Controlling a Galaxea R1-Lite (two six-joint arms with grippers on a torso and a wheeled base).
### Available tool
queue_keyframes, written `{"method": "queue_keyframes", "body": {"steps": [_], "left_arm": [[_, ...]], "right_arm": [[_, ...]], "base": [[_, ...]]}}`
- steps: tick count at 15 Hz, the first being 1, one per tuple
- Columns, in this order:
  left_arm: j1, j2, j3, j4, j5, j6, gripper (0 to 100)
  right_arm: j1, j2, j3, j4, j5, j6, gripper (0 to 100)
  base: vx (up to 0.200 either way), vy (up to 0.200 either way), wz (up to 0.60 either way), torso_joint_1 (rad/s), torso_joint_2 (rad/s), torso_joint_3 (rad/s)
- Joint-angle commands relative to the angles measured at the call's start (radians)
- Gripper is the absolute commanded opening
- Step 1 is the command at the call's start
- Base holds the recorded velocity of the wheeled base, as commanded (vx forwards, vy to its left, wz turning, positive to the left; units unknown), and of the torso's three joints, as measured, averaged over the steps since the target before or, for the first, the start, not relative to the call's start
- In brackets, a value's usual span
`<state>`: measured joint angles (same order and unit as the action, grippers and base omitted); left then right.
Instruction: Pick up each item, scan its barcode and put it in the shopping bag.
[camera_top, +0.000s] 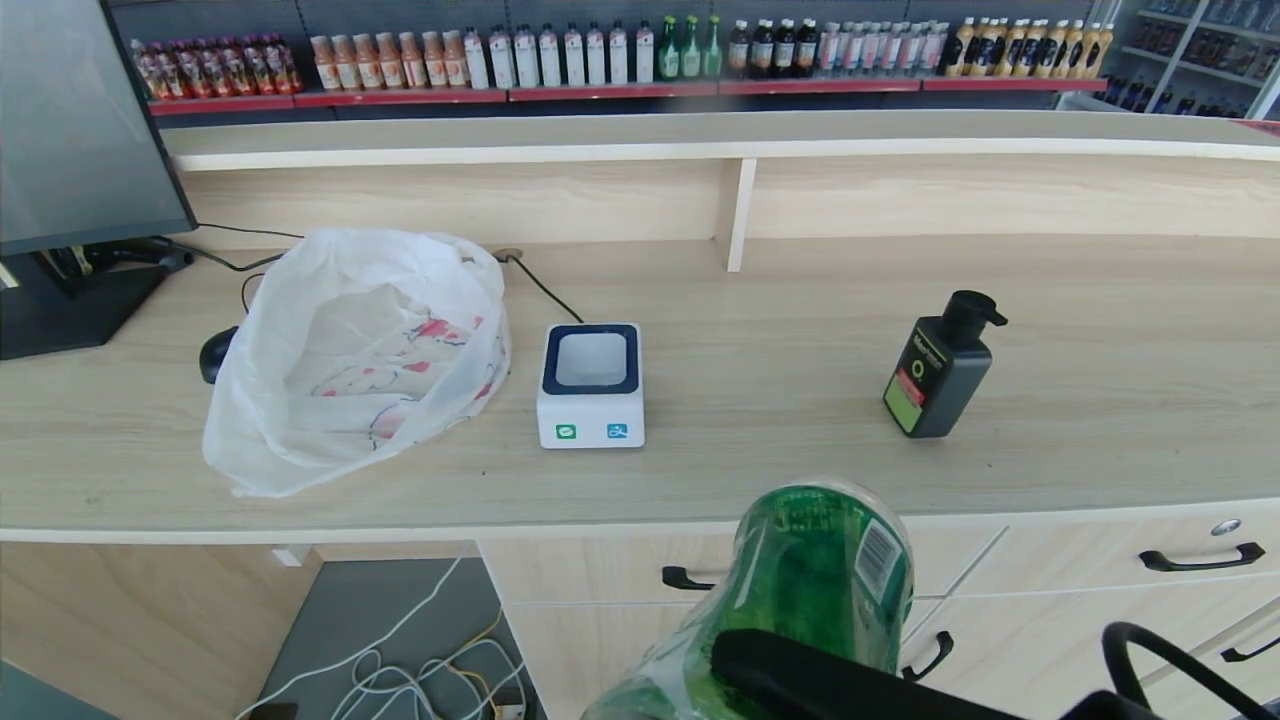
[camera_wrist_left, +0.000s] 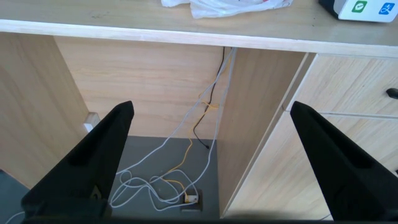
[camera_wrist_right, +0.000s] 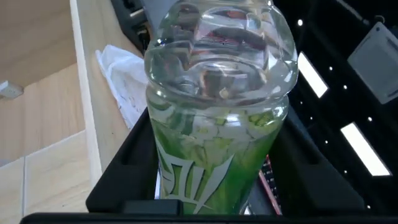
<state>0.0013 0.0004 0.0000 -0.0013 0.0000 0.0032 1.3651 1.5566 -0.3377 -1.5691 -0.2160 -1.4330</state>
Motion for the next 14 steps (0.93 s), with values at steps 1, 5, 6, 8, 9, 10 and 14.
{"method": "queue_keyframes", "body": {"steps": [1, 5, 6, 8, 9, 10, 14], "left_arm": [[0.002, 0.0, 0.0, 0.0, 0.0, 0.0, 100], [0.0, 0.0, 0.0, 0.0, 0.0, 0.0, 100], [0.0, 0.0, 0.0, 0.0, 0.0, 0.0, 100], [0.002, 0.0, 0.0, 0.0, 0.0, 0.0, 100], [0.002, 0.0, 0.0, 0.0, 0.0, 0.0, 100], [0.0, 0.0, 0.0, 0.0, 0.0, 0.0, 100], [0.0, 0.0, 0.0, 0.0, 0.0, 0.0, 100]], "right_arm": [[-0.034, 0.016, -0.006, -0.002, 0.015, -0.053, 0], [-0.05, 0.01, -0.009, -0.002, 0.03, -0.192, 0], [-0.05, 0.01, -0.011, -0.002, 0.032, -0.207, 0], [-0.05, 0.01, -0.018, -0.002, 0.049, -0.244, 0], [-0.063, 0.013, -0.029, -0.002, 0.076, -0.27, 0], [-0.073, 0.014, -0.035, -0.002, 0.096, -0.284, 0], [-0.103, 0.014, -0.038, -0.002, 0.147, -0.302, 0]], "base": [[0.0, 0.0, 0.0, 0.0, 0.0, 0.0], [0.0, 0.0, 0.0, 0.0, 0.0, 0.0], [0.0, 0.0, 0.0, 0.0, 0.0, 0.0], [0.0, 0.0, 0.0, 0.0, 0.0, 0.0], [0.0, 0.0, 0.0, 0.0, 0.0, 0.0], [0.0, 0.0, 0.0, 0.0, 0.0, 0.0], [0.0, 0.0, 0.0, 0.0, 0.0, 0.0]]}}
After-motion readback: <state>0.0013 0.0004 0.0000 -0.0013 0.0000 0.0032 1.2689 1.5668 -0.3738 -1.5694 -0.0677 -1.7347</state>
